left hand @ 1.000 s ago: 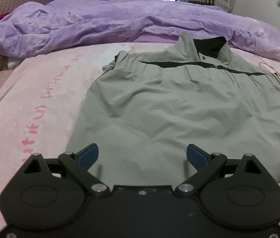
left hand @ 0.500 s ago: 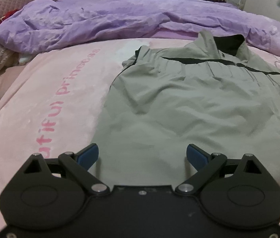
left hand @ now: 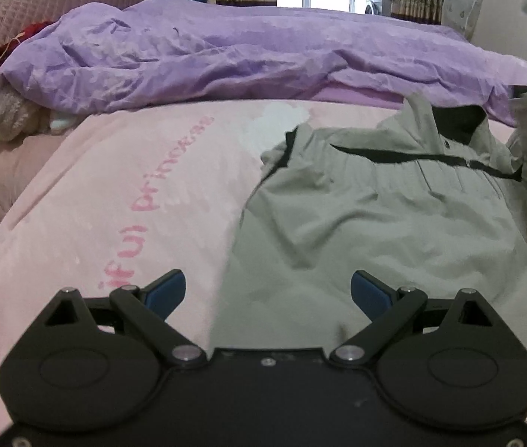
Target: Fold large clothes
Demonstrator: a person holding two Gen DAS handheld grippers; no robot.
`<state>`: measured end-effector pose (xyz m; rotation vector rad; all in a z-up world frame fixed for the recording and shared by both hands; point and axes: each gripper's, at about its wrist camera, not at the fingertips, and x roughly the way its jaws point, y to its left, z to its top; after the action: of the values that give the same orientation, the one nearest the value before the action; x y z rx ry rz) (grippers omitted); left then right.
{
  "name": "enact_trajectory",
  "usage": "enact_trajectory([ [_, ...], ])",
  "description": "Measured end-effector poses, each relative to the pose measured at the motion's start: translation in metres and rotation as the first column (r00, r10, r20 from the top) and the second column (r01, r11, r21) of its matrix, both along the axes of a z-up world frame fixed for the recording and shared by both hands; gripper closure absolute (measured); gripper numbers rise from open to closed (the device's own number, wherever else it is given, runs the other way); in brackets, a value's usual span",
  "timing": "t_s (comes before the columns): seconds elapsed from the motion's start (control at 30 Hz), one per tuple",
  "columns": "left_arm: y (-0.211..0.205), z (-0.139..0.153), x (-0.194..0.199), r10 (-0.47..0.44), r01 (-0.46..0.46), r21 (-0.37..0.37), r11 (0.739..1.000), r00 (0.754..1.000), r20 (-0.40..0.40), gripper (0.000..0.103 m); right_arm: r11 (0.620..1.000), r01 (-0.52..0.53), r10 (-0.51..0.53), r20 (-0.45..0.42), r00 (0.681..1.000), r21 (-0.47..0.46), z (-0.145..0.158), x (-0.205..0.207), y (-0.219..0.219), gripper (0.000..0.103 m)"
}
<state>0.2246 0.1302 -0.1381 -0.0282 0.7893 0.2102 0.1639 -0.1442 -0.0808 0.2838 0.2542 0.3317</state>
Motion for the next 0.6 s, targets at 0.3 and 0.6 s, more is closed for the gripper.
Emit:
enact_trajectory([
  [0.3,0.038,0.002,0.000,0.022,-0.022,-0.038,0.999,1.000,0.007,0.005,0.990,-0.140,0.141,0.050,0.989,-0.030,0.024,-0.004,0.091,0.094],
  [0.6,0.074,0.005,-0.014,0.077,-0.076,-0.056,0.996,0.997,0.020,0.005,0.955,-0.286,0.287,0.007,0.958,-0.082,0.007,-0.019,0.158,0.094],
])
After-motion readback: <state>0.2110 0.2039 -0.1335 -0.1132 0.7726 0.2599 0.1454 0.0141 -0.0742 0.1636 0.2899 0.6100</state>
